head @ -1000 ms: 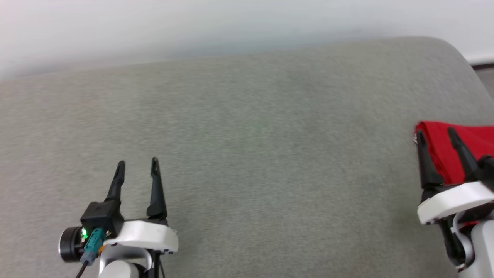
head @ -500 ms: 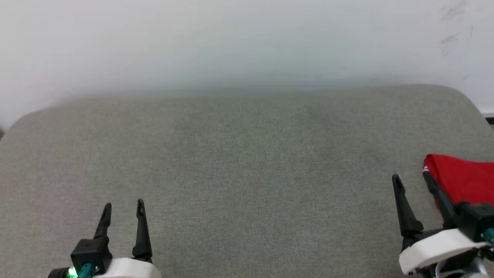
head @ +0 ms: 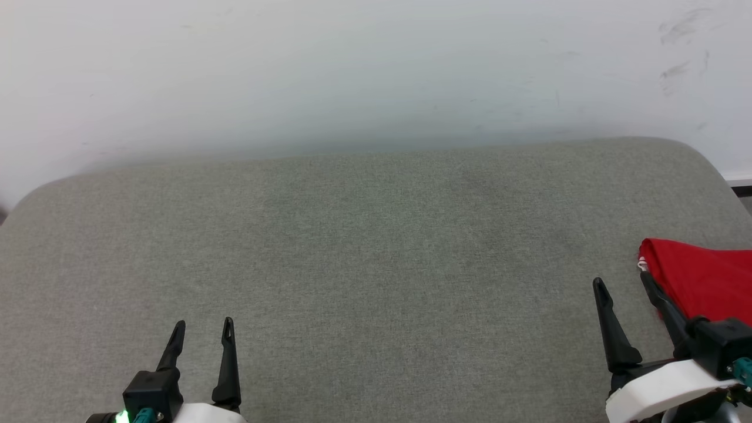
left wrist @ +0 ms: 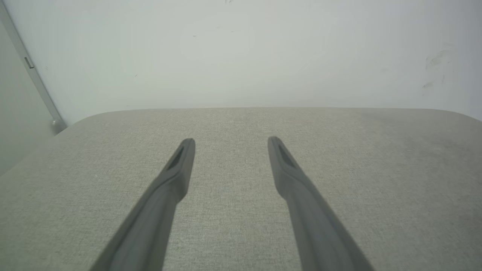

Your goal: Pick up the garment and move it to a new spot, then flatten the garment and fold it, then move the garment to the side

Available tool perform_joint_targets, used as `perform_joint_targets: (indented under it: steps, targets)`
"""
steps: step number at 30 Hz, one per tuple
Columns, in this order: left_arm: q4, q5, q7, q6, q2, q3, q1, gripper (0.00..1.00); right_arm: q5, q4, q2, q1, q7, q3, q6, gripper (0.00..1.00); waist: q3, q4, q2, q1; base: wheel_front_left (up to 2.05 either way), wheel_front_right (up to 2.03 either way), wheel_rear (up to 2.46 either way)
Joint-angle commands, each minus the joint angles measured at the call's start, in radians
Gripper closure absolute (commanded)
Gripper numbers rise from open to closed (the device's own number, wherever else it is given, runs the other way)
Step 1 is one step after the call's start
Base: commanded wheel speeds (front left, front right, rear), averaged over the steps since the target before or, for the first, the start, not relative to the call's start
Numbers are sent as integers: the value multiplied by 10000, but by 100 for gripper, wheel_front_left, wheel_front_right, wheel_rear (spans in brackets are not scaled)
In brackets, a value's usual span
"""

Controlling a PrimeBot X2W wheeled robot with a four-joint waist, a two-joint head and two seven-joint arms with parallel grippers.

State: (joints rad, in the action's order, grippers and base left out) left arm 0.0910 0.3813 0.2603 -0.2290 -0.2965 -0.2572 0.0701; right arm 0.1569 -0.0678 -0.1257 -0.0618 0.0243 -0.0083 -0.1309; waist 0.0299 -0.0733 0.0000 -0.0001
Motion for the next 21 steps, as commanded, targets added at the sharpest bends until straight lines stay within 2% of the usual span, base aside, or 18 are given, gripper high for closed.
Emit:
perform_joint_targets:
  steps: [1, 8, 9, 12, 21]
  targets:
    - [20, -63, 70, 7, -26, -10, -126, 0, -4, -68, -53, 47, -17, 43, 3, 0, -16, -23, 0, 1, 0, 0, 0]
    - [-4, -86, 69, 6, -11, -74, -228, 0, -24, -48, -70, 162, -1, 87, 3, 0, -88, -60, 0, 1, 0, 0, 0]
    - [27, -53, -12, 5, 11, -52, -117, 100, -64, 12, -29, 20, 6, 79, 0, 100, -86, -60, 0, 1, 0, 0, 0]
    - [239, 30, -51, 24, 135, -95, 5, 100, 24, 277, 30, -92, 0, 108, -2, 100, -88, -58, 0, 1, 0, 0, 0]
    - [359, 1619, -451, 446, 367, 311, -206, 100, 1864, 615, 98, 139, -148, -7, -2, 100, -106, -1, 0, 1, 0, 0, 0]
